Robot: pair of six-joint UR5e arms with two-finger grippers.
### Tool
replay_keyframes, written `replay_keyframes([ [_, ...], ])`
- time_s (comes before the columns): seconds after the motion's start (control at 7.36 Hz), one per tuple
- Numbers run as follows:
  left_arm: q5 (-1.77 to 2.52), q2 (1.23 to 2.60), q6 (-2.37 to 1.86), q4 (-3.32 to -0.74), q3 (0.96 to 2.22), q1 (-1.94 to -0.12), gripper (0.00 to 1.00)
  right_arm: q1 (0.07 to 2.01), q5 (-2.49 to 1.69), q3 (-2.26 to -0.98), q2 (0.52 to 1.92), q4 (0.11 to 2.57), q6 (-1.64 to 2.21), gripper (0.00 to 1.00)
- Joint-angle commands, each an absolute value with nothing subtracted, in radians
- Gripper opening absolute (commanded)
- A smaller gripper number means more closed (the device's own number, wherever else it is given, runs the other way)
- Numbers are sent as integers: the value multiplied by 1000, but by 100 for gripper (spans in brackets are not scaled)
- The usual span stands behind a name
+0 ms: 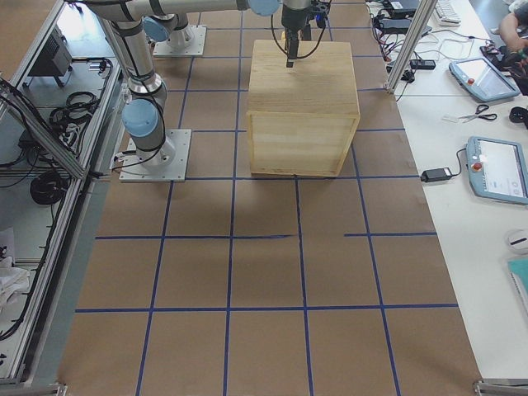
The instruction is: Open upper drawer
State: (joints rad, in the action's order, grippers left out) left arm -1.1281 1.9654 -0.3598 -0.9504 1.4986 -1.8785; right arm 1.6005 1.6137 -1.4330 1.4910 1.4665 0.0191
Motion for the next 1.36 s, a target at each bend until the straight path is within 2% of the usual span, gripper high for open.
replay_keyframes([
  [0.0, -1131, 1971, -350, -950, 1500, -1879, 100, 1601, 1614, -1433, 1491, 1466, 20, 100],
  [1.22, -1247, 1950, -276, -968, 1549, -1879, 100, 1600, 1614, -1433, 1491, 1466, 18, 100],
])
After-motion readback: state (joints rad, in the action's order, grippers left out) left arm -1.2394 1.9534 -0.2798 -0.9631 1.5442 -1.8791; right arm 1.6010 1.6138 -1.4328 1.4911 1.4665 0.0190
